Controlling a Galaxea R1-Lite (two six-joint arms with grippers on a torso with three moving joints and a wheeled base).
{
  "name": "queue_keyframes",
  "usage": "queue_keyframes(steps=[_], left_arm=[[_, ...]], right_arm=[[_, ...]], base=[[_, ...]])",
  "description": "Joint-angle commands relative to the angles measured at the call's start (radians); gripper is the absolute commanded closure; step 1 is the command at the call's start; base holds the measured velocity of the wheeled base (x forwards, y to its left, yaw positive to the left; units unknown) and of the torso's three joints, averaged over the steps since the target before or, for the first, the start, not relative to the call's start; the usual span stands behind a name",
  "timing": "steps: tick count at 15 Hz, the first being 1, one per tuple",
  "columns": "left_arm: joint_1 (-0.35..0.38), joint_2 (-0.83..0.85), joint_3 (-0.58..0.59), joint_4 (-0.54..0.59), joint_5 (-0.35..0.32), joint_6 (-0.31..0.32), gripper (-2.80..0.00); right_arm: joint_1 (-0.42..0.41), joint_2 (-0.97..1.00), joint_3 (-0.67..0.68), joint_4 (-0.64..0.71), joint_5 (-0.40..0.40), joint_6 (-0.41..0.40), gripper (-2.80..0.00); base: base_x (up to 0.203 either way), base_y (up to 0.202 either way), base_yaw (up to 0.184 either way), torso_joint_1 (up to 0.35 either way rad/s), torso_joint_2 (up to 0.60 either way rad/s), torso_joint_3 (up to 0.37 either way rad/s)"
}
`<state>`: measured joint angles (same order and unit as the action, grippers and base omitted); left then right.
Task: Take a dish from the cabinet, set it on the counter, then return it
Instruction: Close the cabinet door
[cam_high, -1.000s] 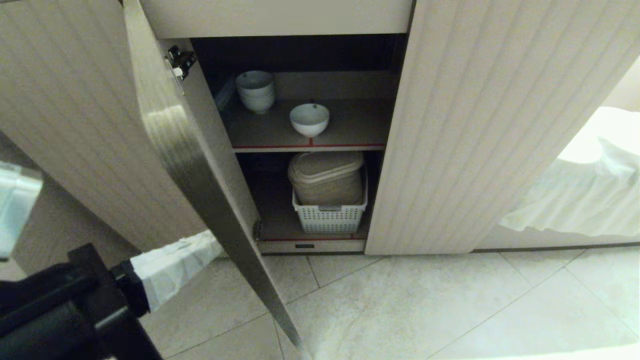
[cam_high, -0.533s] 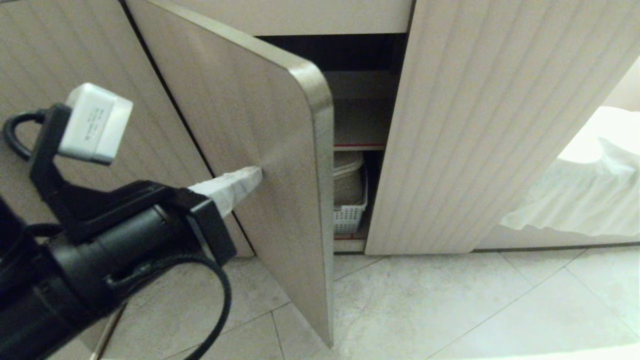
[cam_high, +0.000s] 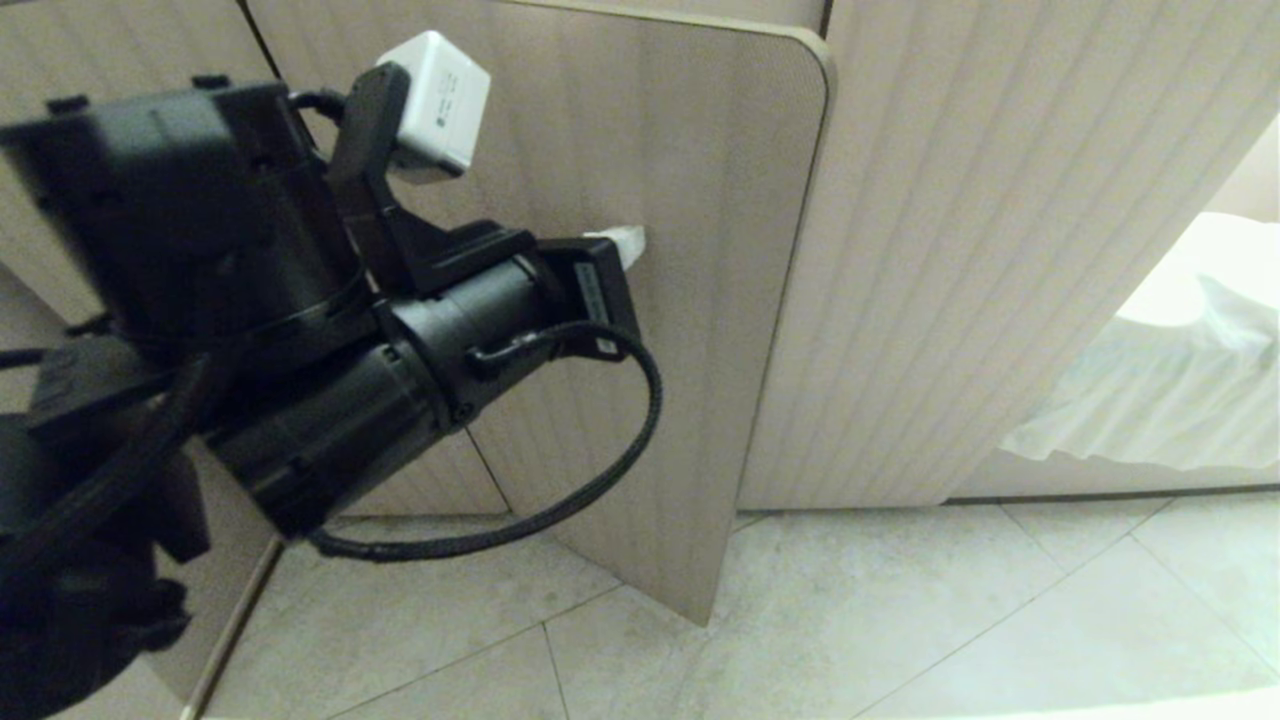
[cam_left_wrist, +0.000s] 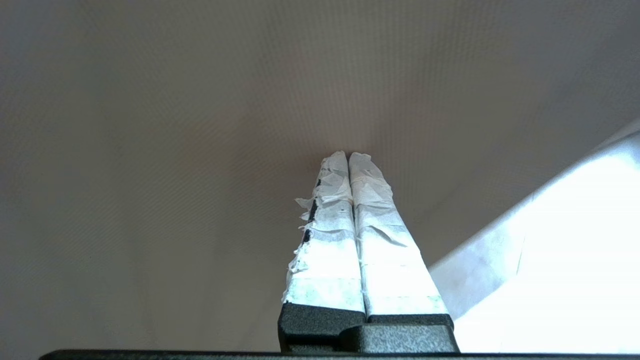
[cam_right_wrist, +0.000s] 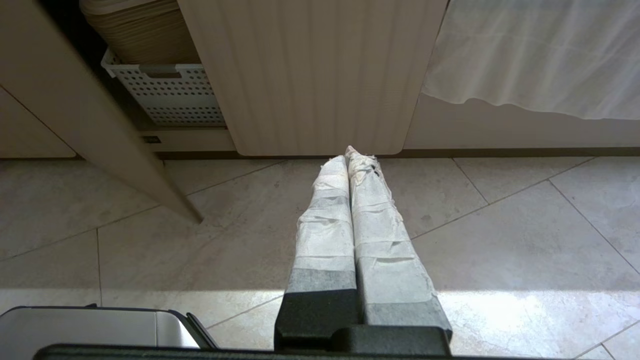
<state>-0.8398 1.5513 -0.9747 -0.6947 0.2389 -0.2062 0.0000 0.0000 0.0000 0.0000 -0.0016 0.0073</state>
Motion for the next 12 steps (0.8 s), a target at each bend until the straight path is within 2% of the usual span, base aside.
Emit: queue_keyframes(steps=[1, 3, 6, 9, 12], left_arm=[[0.000, 0.129, -0.106, -0.027, -0.004, -0.001, 0.00], [0.002, 0.207, -0.186, -0.093, -0.018, 0.008, 0.00], [0.020, 0.314, -0.272, -0.168, -0.066, 0.059, 0.00], [0.068, 0.411, -0.341, -0.229, -0.094, 0.103, 0.00], [0.098, 0.457, -0.387, -0.261, -0.142, 0.112, 0.00]], right_arm=[[0.002, 0.000, 0.000, 0.000, 0.000, 0.000, 0.00], [0.001, 0.000, 0.000, 0.000, 0.000, 0.000, 0.00], [0.000, 0.000, 0.000, 0.000, 0.000, 0.000, 0.00], [0.002, 0.000, 0.000, 0.000, 0.000, 0.000, 0.00], [0.000, 0.000, 0.000, 0.000, 0.000, 0.000, 0.00]], base=[[0.000, 0.000, 0.000, 0.000, 0.00, 0.000], [0.000, 0.000, 0.000, 0.000, 0.00, 0.000], [0.000, 0.000, 0.000, 0.000, 0.00, 0.000], [0.000, 0.000, 0.000, 0.000, 0.00, 0.000], [0.000, 0.000, 0.000, 0.000, 0.00, 0.000]])
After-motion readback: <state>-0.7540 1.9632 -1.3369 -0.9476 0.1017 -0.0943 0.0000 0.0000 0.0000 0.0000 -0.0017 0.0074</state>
